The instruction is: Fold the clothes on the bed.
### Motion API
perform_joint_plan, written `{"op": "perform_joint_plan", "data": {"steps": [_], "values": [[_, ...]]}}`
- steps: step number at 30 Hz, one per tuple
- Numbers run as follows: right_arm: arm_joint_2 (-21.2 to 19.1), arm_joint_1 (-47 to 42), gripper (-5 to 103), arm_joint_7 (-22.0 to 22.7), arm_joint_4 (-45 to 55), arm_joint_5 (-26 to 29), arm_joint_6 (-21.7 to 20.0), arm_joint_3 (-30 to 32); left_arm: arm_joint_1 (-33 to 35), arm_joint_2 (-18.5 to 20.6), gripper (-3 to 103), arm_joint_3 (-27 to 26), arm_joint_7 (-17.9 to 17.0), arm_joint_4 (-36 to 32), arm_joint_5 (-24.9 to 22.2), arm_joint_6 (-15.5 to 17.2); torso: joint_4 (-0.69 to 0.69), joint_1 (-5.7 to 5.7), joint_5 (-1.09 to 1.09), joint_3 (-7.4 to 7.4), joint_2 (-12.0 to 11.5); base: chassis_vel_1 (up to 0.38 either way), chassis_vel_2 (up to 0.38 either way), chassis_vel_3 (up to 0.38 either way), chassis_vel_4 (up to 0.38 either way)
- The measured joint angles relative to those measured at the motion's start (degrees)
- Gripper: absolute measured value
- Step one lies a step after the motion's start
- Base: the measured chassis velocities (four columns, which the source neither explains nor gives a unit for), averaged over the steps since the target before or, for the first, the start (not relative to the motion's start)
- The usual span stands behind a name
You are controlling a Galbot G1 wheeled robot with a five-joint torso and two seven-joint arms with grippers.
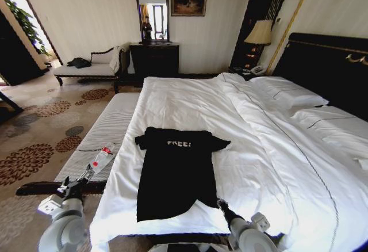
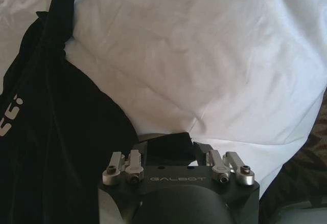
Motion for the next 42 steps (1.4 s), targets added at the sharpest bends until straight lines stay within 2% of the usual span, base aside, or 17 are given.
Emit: {"op": "perform_joint_plan", "data": {"steps": [1,2,4,5,9,10,11,13,14,16,17,19,22,25,31,42], "values": [[0.00,0.00,51,0.00,0.00,0.00,0.00,0.00,0.00,0.00,100,0.00,0.00,0.00,0.00,0.00,0.00,0.00,0.00,0.00,0.00,0.000,0.000,0.000,0.000],[0.07,0.00,57,-0.14,0.10,0.05,0.05,-0.12,-0.01,-0.09,100,0.05,0.00,0.00,0.05,0.00,0.00,0.00,0.00,0.00,0.00,0.000,0.000,0.000,0.000],[0.18,0.00,57,-0.45,0.24,0.14,0.18,-0.30,-0.01,-0.19,100,0.10,0.00,-0.01,0.12,0.00,0.00,0.00,0.00,0.00,0.00,0.000,0.000,0.000,0.000],[0.23,0.01,67,-0.64,0.32,0.19,0.25,-0.44,0.01,-0.25,100,0.12,0.00,-0.02,0.16,0.00,0.00,0.00,0.00,0.00,0.00,0.000,0.000,0.000,0.000],[0.39,0.05,70,-0.97,0.55,0.30,0.36,-0.89,0.11,-0.35,100,0.12,0.00,-0.07,0.27,0.00,0.00,0.00,0.00,0.00,0.00,0.000,0.000,0.000,0.000],[0.48,0.06,60,-1.09,0.64,0.31,0.38,-1.14,0.20,-0.42,100,0.12,0.00,-0.15,0.30,0.00,0.00,0.00,0.00,0.00,0.00,0.000,0.000,0.000,0.000],[0.52,0.08,60,-1.13,0.70,0.30,0.38,-1.27,0.24,-0.45,100,0.11,-0.01,-0.24,0.32,0.00,0.00,0.00,0.00,0.00,0.00,0.000,0.000,0.000,0.000],[0.64,0.11,49,-1.17,0.74,0.29,0.40,-1.46,0.37,-0.54,100,0.09,-0.01,-0.38,0.35,0.00,0.00,0.00,0.00,0.00,0.00,0.000,0.000,0.000,0.000],[0.64,0.11,49,-1.17,0.74,0.29,0.40,-1.46,0.37,-0.54,100,0.09,-0.01,-0.38,0.35,0.00,0.00,0.00,0.00,0.00,0.00,0.000,0.000,0.000,0.000],[0.72,0.12,38,-1.18,0.79,0.26,0.42,-1.67,0.47,-0.65,100,0.05,0.00,-0.51,0.41,0.00,0.00,0.00,0.00,0.00,0.00,0.000,0.000,0.000,0.000],[0.72,0.12,38,-1.18,0.79,0.26,0.42,-1.67,0.47,-0.65,100,0.05,0.00,-0.51,0.41,0.00,0.00,0.00,0.00,0.00,0.00,0.000,0.000,0.000,0.000],[0.77,0.06,28,-1.19,1.09,0.25,0.44,-1.83,0.67,-0.84,100,0.05,0.00,-0.70,0.57,0.00,0.00,0.00,0.00,0.00,0.00,0.000,0.000,0.000,0.000],[0.78,0.00,22,-1.19,1.28,0.25,0.47,-1.86,0.76,-1.00,100,0.05,0.00,-0.82,0.78,0.00,0.00,0.00,0.00,0.00,0.00,0.000,0.000,0.000,0.000],[0.75,-0.10,6,-1.15,1.51,0.29,0.63,-1.84,0.86,-1.19,100,0.06,-0.01,-1.06,1.06,0.00,0.00,0.00,0.00,0.00,0.00,0.000,0.000,0.000,0.000],[0.72,-0.37,0,-0.93,1.77,0.34,1.17,-1.84,0.94,-1.48,100,0.08,-0.02,-1.18,1.36,0.00,0.00,0.00,0.00,0.00,0.00,0.000,0.000,0.000,0.000],[-0.59,-2.83,0,2.82,6.66,1.01,1.52,0.00,0.97,-1.73,100,-0.04,-0.08,-1.39,1.50,-0.02,0.00,0.00,0.00,0.00,0.00,0.000,0.000,0.000,0.000]]}}
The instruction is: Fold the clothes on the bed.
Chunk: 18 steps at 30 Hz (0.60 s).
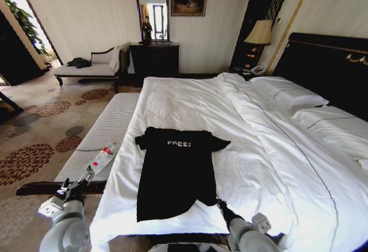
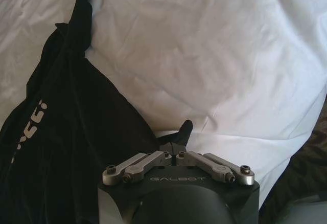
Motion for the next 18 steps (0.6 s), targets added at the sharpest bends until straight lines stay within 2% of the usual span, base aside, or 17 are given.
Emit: {"op": "perform_joint_plan", "data": {"steps": [7,18], "values": [[-0.32,-1.38,0,4.62,5.05,1.57,-0.10,2.65,-0.66,-0.42,100,1.19,-0.05,0.34,0.58,-0.02,-0.01,0.00,0.00,0.00,0.00,0.000,0.000,0.000,0.000],[0.59,-0.52,0,11.16,5.48,1.71,-0.67,2.53,-0.75,-0.23,100,0.98,-0.18,1.07,0.54,-0.10,0.00,0.00,0.00,0.00,0.00,0.000,0.000,0.000,0.000]]}}
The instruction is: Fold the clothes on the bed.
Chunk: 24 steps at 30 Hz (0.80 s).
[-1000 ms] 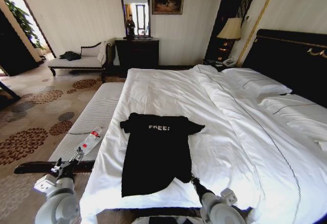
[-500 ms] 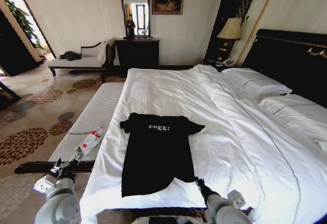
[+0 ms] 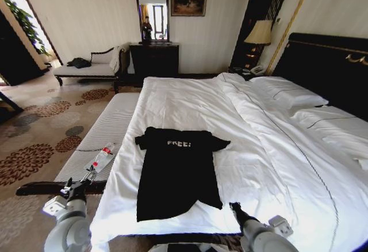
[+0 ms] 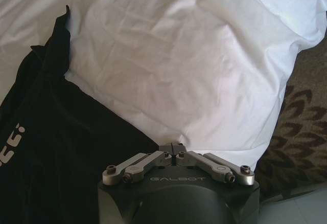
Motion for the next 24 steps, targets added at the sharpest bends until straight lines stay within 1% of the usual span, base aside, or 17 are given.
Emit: {"op": "perform_joint_plan", "data": {"steps": [2,3,5,9,11,14,15,17,18,19,20,21,22,23,24], "values": [[-0.01,0.38,-1,0.34,-0.01,0.22,-0.48,-0.25,-0.06,0.07,100,-0.05,-0.04,0.15,-0.07,-0.03,0.00,0.00,0.00,0.00,0.00,0.000,0.000,0.000,0.000],[0.00,0.52,4,0.32,-0.03,0.43,-0.81,-0.64,-0.12,0.06,100,0.03,-0.07,0.15,-0.09,-0.03,0.00,0.00,0.00,0.00,0.00,0.000,0.000,0.000,0.000],[0.05,0.61,4,0.18,-0.11,0.61,-1.09,-0.97,-0.15,0.06,100,0.10,-0.08,0.15,-0.09,-0.03,0.00,0.00,0.00,0.00,0.00,0.000,0.000,0.000,0.000],[0.29,1.38,26,-1.29,-2.07,0.98,-2.99,-2.75,-0.26,0.13,100,0.19,-0.10,0.33,-0.11,-0.03,0.00,0.00,-0.01,0.00,0.00,0.000,0.000,0.000,0.000],[0.28,1.65,26,-1.60,-2.72,1.00,-3.36,-2.91,-0.26,0.20,100,0.18,-0.10,0.39,-0.12,-0.04,0.00,0.00,0.00,0.00,0.00,0.000,0.000,0.000,0.000],[-0.09,2.57,42,-4.11,-6.48,0.93,-4.26,-3.11,-0.26,0.52,100,-0.02,-0.16,0.55,-0.27,-0.04,0.00,0.00,0.00,0.00,0.00,0.000,0.000,0.000,0.000],[-0.09,2.57,42,-4.11,-6.48,0.93,-4.26,-3.11,-0.26,0.52,100,-0.02,-0.16,0.55,-0.27,-0.04,0.00,0.00,0.00,0.00,0.00,0.000,0.000,0.000,0.000],[-0.47,2.79,54,-6.47,-8.11,0.89,-4.52,-3.17,-0.32,0.82,100,-0.23,-0.16,0.68,-0.49,-0.04,0.00,0.00,0.00,0.00,0.00,0.000,0.000,0.000,0.000],[-0.56,3.02,54,-7.34,-8.62,0.88,-4.54,-3.26,-0.38,0.96,100,-0.31,-0.16,0.77,-0.58,-0.04,0.00,0.00,0.00,0.00,0.00,0.000,0.000,0.000,0.000],[-0.58,3.30,59,-8.02,-8.99,0.87,-4.54,-3.37,-0.44,1.05,100,-0.35,-0.16,0.85,-0.63,-0.04,0.00,0.00,0.00,0.00,0.00,0.000,0.000,0.000,0.000],[-0.58,3.30,59,-8.02,-8.99,0.87,-4.54,-3.37,-0.44,1.05,100,-0.35,-0.16,0.85,-0.63,-0.04,0.00,0.00,0.00,0.00,0.00,0.000,0.000,0.000,0.000],[-0.59,3.58,64,-8.54,-9.31,0.85,-4.54,-3.49,-0.49,1.12,100,-0.35,-0.16,0.90,-0.65,-0.03,0.00,0.00,0.00,0.00,0.00,0.000,0.000,0.000,0.000],[-0.57,3.84,64,-8.92,-9.60,0.82,-4.54,-3.60,-0.54,1.16,100,-0.35,-0.16,0.92,-0.66,-0.03,0.00,0.00,0.00,0.00,0.00,0.000,0.000,0.000,0.000],[-0.46,4.46,76,-9.53,-10.13,0.64,-4.51,-3.75,-0.66,1.22,100,-0.28,-0.16,0.93,-0.66,0.00,0.00,0.00,0.00,0.00,0.00,0.000,0.000,0.000,0.000],[-0.31,4.81,76,-9.77,-10.47,0.45,-4.42,-3.90,-0.74,1.26,100,-0.21,-0.17,0.93,-0.66,0.02,0.01,0.00,-0.01,0.00,0.00,0.000,0.000,0.000,0.000]]}}
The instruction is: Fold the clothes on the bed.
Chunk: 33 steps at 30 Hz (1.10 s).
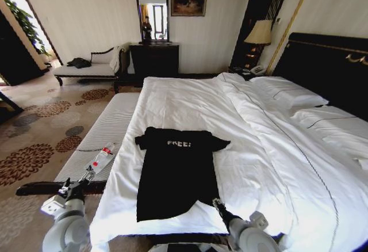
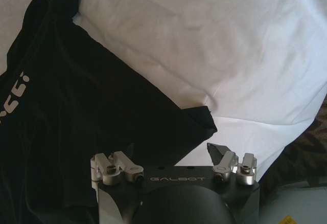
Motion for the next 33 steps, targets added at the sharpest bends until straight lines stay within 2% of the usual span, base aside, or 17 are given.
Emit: {"op": "perform_joint_plan", "data": {"steps": [1,4,5,8,11,13,14,15,17,20,22,23,25,28,31,32,33], "values": [[0.15,0.23,81,-0.17,-0.23,-0.23,0.20,-0.14,-0.09,0.05,100,0.06,0.00,0.00,0.00,0.02,0.00,0.00,0.00,0.00,0.00,0.000,0.000,0.000,0.000],[0.37,0.34,86,-0.41,-0.49,-0.55,0.71,-0.42,-0.21,0.13,100,0.11,0.00,0.01,0.00,0.06,-0.01,0.00,0.00,0.00,0.00,0.000,0.000,0.000,0.000],[0.57,0.36,96,-0.56,-0.70,-0.83,1.17,-0.79,-0.27,0.22,100,0.12,-0.01,0.12,0.00,0.07,-0.01,0.00,0.01,0.00,0.00,0.000,0.000,0.000,0.000],[0.94,0.36,100,-0.86,-1.12,-1.63,2.17,-1.40,-0.30,0.28,100,0.17,-0.03,0.30,0.00,0.08,0.00,0.00,0.00,0.00,0.00,0.000,0.000,0.000,0.000],[1.24,0.36,86,-1.26,-1.33,-2.32,3.09,-1.94,-0.33,0.30,100,0.24,-0.06,0.35,0.00,0.08,-0.01,0.00,0.00,0.00,0.00,0.000,0.000,0.000,0.000],[1.33,0.36,86,-1.29,-1.33,-2.40,3.21,-2.02,-0.33,0.31,100,0.26,-0.06,0.35,0.00,0.08,-0.01,0.00,0.00,0.00,0.00,0.000,0.000,0.000,0.000],[1.40,0.39,80,-1.29,-1.33,-2.45,3.28,-2.09,-0.33,0.32,100,0.27,-0.07,0.36,0.00,0.08,-0.01,0.00,0.00,0.00,0.00,0.000,0.000,0.000,0.000],[1.61,0.59,70,-1.30,-1.43,-2.69,3.48,-2.22,-0.29,0.33,100,0.29,-0.07,0.42,0.00,0.08,-0.01,0.00,0.00,0.00,0.00,0.000,0.000,0.000,0.000],[1.74,0.68,70,-1.29,-1.57,-2.95,3.71,-2.31,-0.26,0.32,100,0.30,-0.07,0.44,0.01,0.08,0.00,0.00,0.00,0.00,0.00,0.000,0.000,0.000,0.000],[2.11,0.76,53,-1.22,-1.94,-3.76,4.30,-2.57,-0.21,0.31,100,0.36,-0.08,0.47,0.03,0.08,0.00,0.00,0.00,0.00,0.00,0.000,0.000,0.000,0.000],[2.15,0.73,53,-1.15,-1.94,-3.84,4.36,-2.58,-0.21,0.30,100,0.37,-0.08,0.47,0.03,0.08,-0.01,0.00,0.00,0.00,0.00,0.000,0.000,0.000,0.000],[2.17,0.60,42,-0.87,-1.90,-3.96,4.48,-2.57,-0.20,0.27,100,0.39,-0.08,0.47,0.04,0.06,0.00,0.00,0.00,0.00,0.00,0.000,0.000,0.000,0.000],[2.13,0.49,42,-0.61,-1.66,-4.03,4.54,-2.50,-0.19,0.25,100,0.41,-0.08,0.47,0.05,0.05,-0.01,0.00,0.01,0.00,0.00,0.000,0.000,0.000,0.000],[1.72,0.01,26,0.20,-0.17,-4.03,4.57,-2.05,-0.09,0.14,100,0.59,-0.07,0.55,0.21,0.00,-0.01,0.00,0.01,0.00,0.00,0.000,0.000,0.000,0.000],[1.59,-0.03,21,0.66,0.60,-3.97,4.57,-1.84,0.02,0.08,100,0.87,-0.07,0.70,0.49,0.00,-0.01,0.00,0.01,0.00,0.00,0.000,0.000,0.000,0.000],[1.45,0.06,10,1.17,1.58,-3.71,4.54,-1.58,0.37,0.05,100,1.47,0.07,0.84,1.18,0.16,-0.01,0.00,0.01,0.00,0.00,0.000,0.000,0.000,0.000],[1.45,0.06,10,1.17,1.58,-3.71,4.54,-1.58,0.37,0.05,100,1.47,0.07,0.84,1.18,0.16,-0.01,0.00,0.01,0.00,0.00,0.000,0.000,0.000,0.000]]}}
